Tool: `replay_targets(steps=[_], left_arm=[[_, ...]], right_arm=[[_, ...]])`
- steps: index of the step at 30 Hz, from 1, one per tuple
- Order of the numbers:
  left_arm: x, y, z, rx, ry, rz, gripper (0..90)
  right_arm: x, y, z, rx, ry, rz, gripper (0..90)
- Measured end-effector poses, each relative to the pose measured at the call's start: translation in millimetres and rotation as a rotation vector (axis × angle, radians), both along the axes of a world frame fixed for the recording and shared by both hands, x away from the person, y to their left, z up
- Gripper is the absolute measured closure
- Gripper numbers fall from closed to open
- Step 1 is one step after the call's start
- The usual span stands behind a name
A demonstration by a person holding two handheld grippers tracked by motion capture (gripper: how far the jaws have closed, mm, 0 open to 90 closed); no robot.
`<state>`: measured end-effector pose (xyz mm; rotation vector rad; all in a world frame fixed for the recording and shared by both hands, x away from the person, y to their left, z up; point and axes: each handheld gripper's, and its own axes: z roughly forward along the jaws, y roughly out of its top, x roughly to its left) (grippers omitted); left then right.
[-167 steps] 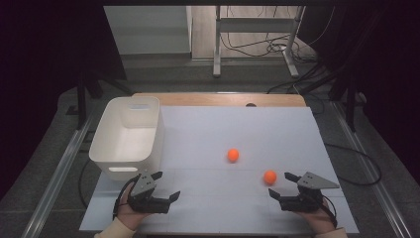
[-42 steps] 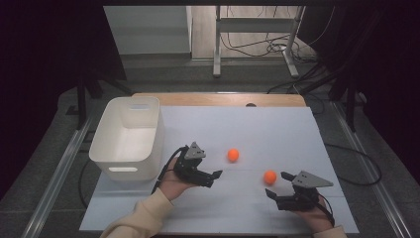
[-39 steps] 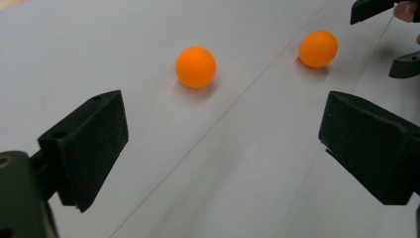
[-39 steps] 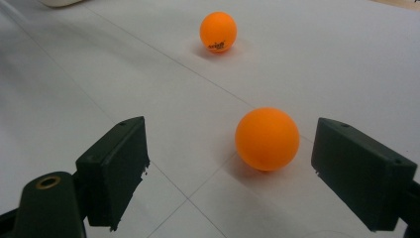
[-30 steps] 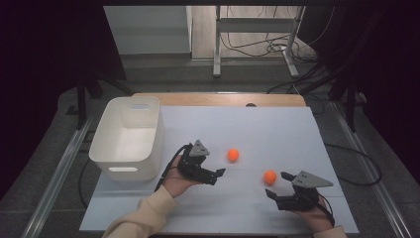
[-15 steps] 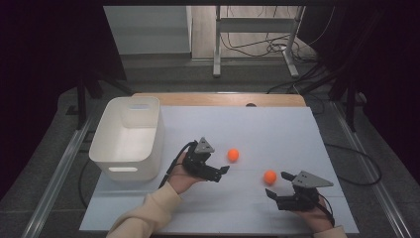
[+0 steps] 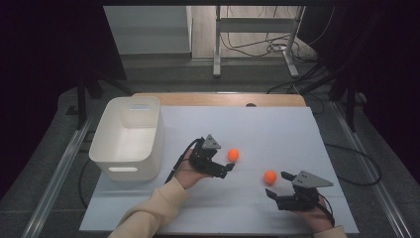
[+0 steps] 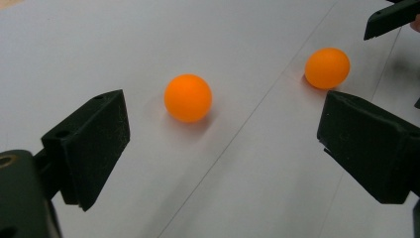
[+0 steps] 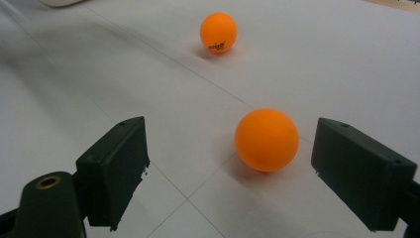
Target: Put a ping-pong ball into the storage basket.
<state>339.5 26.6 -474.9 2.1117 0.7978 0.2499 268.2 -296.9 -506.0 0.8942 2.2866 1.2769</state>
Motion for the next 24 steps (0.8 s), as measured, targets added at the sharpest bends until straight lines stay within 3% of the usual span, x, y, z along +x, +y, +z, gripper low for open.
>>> replay_targets(steps=[24], left_arm=[[24.4,-24.7,-17.2,0.057,0.010,0.004,7.5]], right_arm=[[-0.4,-1.7,1.0,0.009,0.001,-0.003,15.1]])
